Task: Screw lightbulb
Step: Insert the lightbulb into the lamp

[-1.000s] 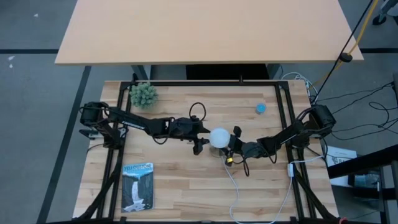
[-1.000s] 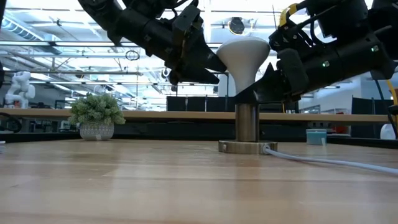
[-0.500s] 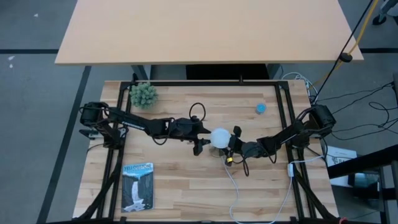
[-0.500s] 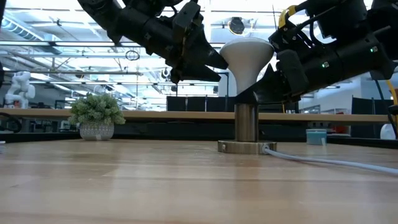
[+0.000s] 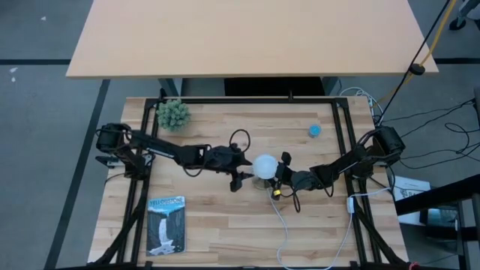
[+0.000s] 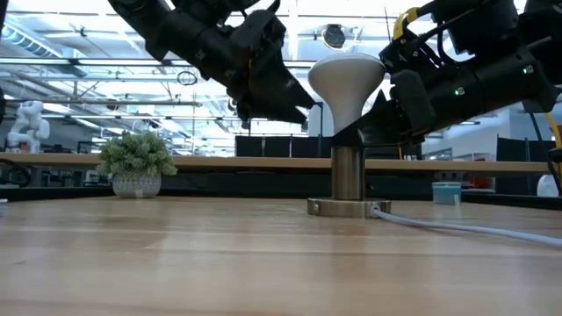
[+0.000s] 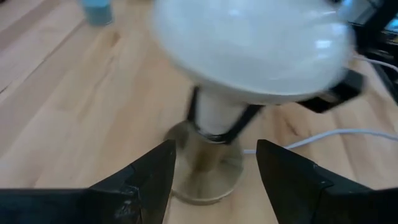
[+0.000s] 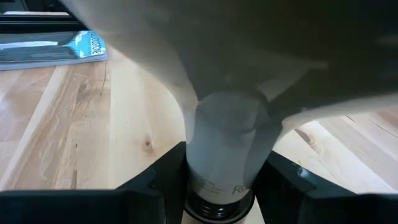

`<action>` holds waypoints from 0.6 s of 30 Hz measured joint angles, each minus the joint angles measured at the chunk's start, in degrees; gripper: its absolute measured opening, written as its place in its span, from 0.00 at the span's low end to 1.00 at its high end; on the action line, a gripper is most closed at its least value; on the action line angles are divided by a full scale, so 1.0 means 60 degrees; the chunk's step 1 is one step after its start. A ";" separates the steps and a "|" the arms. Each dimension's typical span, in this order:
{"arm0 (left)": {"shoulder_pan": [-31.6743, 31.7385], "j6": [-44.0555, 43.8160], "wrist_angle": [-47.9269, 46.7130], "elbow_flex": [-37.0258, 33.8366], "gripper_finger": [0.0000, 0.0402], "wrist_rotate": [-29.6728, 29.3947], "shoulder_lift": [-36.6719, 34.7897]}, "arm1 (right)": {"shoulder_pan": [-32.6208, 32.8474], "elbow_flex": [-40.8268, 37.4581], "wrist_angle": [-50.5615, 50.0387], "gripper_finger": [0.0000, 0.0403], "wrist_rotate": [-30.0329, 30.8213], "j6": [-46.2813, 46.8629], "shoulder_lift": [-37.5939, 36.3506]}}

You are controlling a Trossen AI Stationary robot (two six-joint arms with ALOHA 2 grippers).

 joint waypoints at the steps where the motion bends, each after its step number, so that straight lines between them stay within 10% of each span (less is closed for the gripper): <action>1: -0.0067 0.0106 0.0054 -0.0003 0.57 -0.0002 0.0001 | 0.0000 0.0000 0.0000 0.37 0.0000 -0.0001 0.0000; 10: -0.0512 0.0786 0.1180 -0.0001 0.54 -0.0222 0.1363 | 0.0000 0.0004 0.0007 0.37 0.0014 0.0008 -0.0002; 18: -0.0520 0.0826 0.0978 0.0001 0.19 -0.0226 0.1450 | -0.0004 0.0004 0.0007 0.37 0.0004 0.0028 0.0000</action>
